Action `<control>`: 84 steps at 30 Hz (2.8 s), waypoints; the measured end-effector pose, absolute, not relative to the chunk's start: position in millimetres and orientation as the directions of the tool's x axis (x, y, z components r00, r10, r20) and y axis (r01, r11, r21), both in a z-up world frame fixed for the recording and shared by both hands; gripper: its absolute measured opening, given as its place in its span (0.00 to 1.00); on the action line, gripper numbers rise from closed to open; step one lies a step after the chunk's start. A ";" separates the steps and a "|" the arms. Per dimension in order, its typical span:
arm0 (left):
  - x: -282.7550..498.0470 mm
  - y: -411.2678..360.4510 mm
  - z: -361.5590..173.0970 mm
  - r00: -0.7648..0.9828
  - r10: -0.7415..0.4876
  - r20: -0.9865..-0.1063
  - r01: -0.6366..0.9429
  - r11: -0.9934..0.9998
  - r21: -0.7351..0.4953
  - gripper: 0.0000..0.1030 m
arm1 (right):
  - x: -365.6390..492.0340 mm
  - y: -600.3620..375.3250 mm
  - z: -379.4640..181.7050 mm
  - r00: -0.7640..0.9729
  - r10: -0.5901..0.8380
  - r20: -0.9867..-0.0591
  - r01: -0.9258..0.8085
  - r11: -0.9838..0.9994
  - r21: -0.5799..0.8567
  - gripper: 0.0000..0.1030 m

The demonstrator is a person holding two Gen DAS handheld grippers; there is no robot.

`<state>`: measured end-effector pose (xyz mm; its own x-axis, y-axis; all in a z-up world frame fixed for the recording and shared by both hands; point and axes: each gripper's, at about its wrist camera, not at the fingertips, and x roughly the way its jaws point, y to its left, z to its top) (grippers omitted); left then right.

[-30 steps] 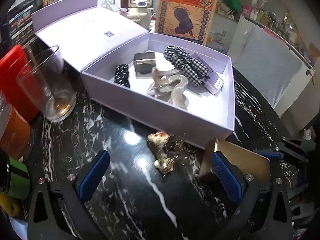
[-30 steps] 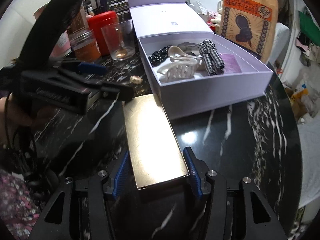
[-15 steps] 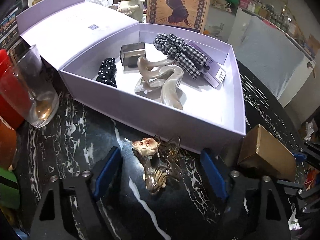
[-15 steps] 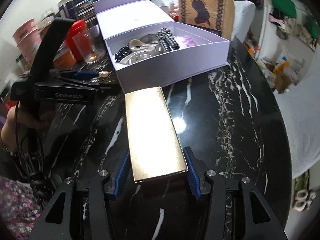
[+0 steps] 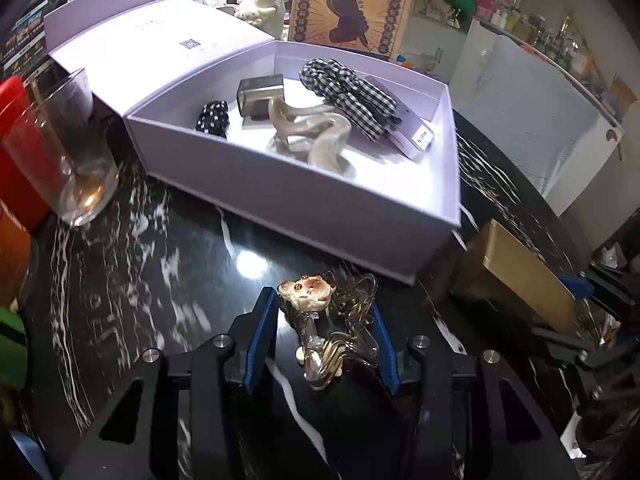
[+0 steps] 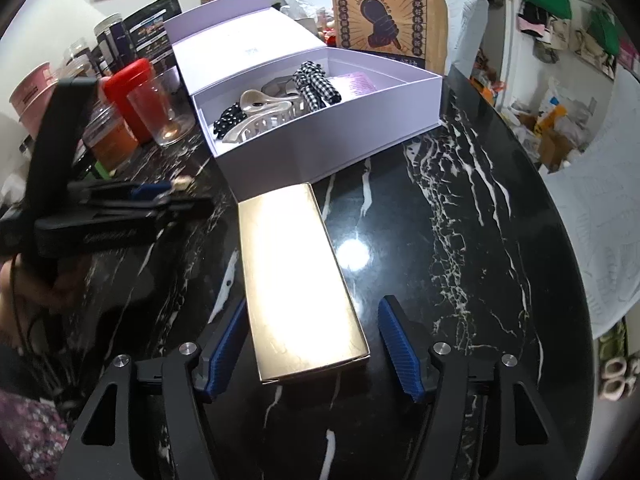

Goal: Organize rigid objects
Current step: 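Lift the gold box and keychain charm and carry them over the lavender box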

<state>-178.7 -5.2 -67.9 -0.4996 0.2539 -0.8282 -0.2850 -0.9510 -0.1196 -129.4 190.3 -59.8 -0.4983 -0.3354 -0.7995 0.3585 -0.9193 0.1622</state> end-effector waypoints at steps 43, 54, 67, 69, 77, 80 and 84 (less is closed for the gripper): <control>-142.2 -23.6 -66.1 -0.487 0.308 -0.818 -0.239 -0.947 -0.214 0.43 | -127.2 171.0 -65.0 -0.538 -0.365 -0.760 0.347 -0.917 0.196 0.43; -134.2 -23.9 -52.9 -0.513 0.314 -0.799 -0.238 -0.946 -0.219 0.43 | -117.1 172.3 -58.2 -0.541 -0.382 -0.749 0.349 -0.913 0.214 0.42; -127.3 -18.9 -34.0 -0.539 0.309 -0.784 -0.256 -0.947 -0.197 0.43 | -100.9 172.7 -42.4 -0.557 -0.395 -0.731 0.361 -0.907 0.215 0.42; -126.7 -17.9 -30.6 -0.544 0.310 -0.779 -0.260 -0.946 -0.195 0.43 | -99.0 173.6 -39.3 -0.560 -0.399 -0.726 0.366 -0.905 0.215 0.42; -132.2 -6.8 -13.1 -0.561 0.332 -0.758 -0.310 -0.934 -0.179 0.43 | -95.9 178.4 -20.1 -0.581 -0.410 -0.703 0.383 -0.900 0.209 0.43; -133.5 -1.5 -5.7 -0.564 0.345 -0.750 -0.336 -0.926 -0.172 0.43 | -97.4 179.6 -13.7 -0.586 -0.414 -0.696 0.396 -0.896 0.200 0.42; -135.6 4.7 5.4 -0.581 0.353 -0.734 -0.360 -0.920 -0.157 0.43 | -100.2 179.2 -4.3 -0.597 -0.402 -0.694 0.410 -0.897 0.167 0.42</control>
